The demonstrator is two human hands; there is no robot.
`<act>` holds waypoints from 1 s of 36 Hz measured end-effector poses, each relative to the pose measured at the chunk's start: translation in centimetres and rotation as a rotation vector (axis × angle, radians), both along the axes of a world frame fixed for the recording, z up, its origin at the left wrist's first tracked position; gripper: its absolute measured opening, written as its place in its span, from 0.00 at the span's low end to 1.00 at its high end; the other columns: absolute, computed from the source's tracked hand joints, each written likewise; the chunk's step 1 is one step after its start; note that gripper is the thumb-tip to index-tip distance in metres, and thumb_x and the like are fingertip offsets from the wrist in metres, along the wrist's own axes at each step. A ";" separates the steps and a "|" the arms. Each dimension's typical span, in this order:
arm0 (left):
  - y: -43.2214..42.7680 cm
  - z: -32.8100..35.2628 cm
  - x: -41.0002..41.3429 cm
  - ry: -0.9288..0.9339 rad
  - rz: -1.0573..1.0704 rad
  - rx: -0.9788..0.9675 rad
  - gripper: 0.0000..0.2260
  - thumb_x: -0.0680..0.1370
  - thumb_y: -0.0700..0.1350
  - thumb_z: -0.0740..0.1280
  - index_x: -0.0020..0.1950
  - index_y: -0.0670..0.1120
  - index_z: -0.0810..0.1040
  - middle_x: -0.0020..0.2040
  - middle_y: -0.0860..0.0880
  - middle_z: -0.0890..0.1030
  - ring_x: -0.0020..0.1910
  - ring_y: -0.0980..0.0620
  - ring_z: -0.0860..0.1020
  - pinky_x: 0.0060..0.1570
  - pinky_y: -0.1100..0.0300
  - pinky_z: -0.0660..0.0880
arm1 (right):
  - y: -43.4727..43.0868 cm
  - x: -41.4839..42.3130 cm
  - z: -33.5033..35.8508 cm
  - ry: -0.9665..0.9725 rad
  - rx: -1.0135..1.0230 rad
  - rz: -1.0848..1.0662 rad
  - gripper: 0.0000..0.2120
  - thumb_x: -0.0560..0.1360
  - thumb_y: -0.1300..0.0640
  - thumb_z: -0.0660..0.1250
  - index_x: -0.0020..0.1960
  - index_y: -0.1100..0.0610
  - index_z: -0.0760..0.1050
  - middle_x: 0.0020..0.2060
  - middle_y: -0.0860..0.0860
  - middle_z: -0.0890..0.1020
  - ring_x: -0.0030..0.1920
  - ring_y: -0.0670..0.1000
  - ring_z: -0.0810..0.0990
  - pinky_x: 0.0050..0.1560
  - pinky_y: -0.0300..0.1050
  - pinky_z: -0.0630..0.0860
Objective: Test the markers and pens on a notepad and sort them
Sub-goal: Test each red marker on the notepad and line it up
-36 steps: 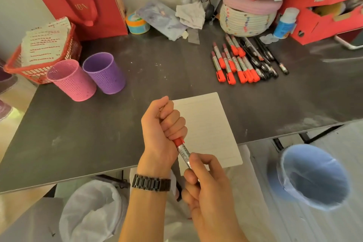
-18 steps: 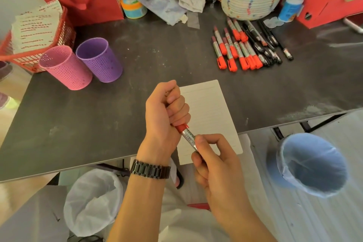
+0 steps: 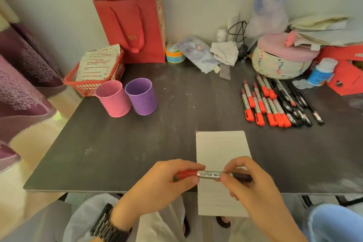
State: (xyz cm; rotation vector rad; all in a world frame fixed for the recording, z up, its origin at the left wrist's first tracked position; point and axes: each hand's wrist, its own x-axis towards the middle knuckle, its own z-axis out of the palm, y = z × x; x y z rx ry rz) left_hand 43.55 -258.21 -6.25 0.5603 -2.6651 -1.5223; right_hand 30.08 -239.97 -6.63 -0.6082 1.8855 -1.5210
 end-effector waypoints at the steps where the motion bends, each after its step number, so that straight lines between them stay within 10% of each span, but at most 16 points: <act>1: -0.2 0.0 0.4 -0.002 -0.008 -0.047 0.11 0.79 0.53 0.68 0.60 0.66 0.79 0.52 0.63 0.82 0.50 0.60 0.80 0.51 0.64 0.76 | -0.4 -0.2 0.1 0.033 -0.007 -0.006 0.13 0.74 0.61 0.74 0.42 0.43 0.78 0.36 0.50 0.84 0.30 0.45 0.78 0.34 0.35 0.75; 13: -1.6 -1.3 3.5 0.043 0.353 -0.279 0.11 0.77 0.60 0.64 0.57 0.61 0.77 0.44 0.62 0.76 0.44 0.63 0.74 0.43 0.73 0.66 | -8.3 0.5 0.1 0.239 0.080 0.189 0.29 0.75 0.50 0.71 0.71 0.36 0.64 0.56 0.43 0.85 0.51 0.46 0.84 0.47 0.31 0.75; 22: -9.2 -4.0 11.0 -0.113 1.018 -0.534 0.11 0.80 0.61 0.62 0.59 0.61 0.78 0.48 0.63 0.75 0.48 0.62 0.75 0.50 0.61 0.77 | -12.7 2.9 -2.5 0.689 0.349 0.421 0.31 0.79 0.40 0.64 0.77 0.37 0.55 0.73 0.36 0.65 0.74 0.45 0.65 0.71 0.42 0.65; 28: -10.6 -4.8 12.3 -0.285 1.115 -0.632 0.17 0.81 0.62 0.56 0.62 0.60 0.80 0.52 0.61 0.70 0.52 0.57 0.70 0.41 0.62 0.72 | -15.6 5.0 -4.7 0.857 0.430 0.550 0.32 0.80 0.35 0.54 0.80 0.40 0.47 0.81 0.43 0.45 0.81 0.47 0.41 0.78 0.43 0.55; 36: -10.3 -5.2 11.8 -0.354 1.137 -0.735 0.20 0.81 0.63 0.55 0.68 0.59 0.76 0.56 0.59 0.73 0.52 0.56 0.69 0.43 0.61 0.74 | -16.4 5.5 -6.3 1.036 0.545 0.617 0.41 0.71 0.29 0.30 0.82 0.41 0.42 0.82 0.48 0.39 0.81 0.51 0.38 0.77 0.47 0.38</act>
